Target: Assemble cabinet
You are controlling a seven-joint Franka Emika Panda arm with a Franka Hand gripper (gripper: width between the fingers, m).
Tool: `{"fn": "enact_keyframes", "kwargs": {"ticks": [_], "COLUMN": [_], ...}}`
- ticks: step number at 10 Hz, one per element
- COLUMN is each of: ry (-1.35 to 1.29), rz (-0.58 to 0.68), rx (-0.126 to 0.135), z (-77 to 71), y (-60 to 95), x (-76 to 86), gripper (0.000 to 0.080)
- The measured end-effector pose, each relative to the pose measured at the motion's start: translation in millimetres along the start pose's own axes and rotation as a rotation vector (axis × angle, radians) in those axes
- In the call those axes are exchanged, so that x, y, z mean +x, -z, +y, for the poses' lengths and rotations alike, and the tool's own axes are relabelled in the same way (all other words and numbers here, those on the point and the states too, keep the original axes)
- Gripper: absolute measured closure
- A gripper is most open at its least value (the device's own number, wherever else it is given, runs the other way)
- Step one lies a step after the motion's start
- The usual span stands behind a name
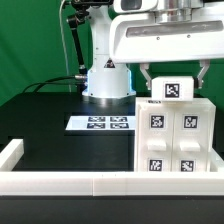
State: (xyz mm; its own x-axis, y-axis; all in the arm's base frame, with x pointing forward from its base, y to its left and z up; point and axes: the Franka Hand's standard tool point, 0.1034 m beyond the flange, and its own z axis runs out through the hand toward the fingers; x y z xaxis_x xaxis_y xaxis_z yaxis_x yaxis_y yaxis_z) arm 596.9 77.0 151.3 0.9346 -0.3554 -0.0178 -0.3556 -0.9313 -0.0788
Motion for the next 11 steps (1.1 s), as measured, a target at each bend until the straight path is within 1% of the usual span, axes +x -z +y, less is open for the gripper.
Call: {"fn": "enact_keyframes", "kwargs": {"ticks": [2,5,7,10,11], "ry": [-0.178,-0.359,-0.5,-0.614,-0.693], "rz": [-0.003,-0.004,-0.006,-0.011,-0.019], "rx": [0.013,0.034,0.035,0.038,0.044], "z": [-3.2,-6.5,-8.6,-10.0,-11.7], "y": [-0.4,-0.8,-0.9,-0.7,-0.9], "x": [-1.2,-0.8,-1.7,-2.1,-3.1], "gripper": [0.0237,0.0237,0.0237,0.0236,0.0236]}}
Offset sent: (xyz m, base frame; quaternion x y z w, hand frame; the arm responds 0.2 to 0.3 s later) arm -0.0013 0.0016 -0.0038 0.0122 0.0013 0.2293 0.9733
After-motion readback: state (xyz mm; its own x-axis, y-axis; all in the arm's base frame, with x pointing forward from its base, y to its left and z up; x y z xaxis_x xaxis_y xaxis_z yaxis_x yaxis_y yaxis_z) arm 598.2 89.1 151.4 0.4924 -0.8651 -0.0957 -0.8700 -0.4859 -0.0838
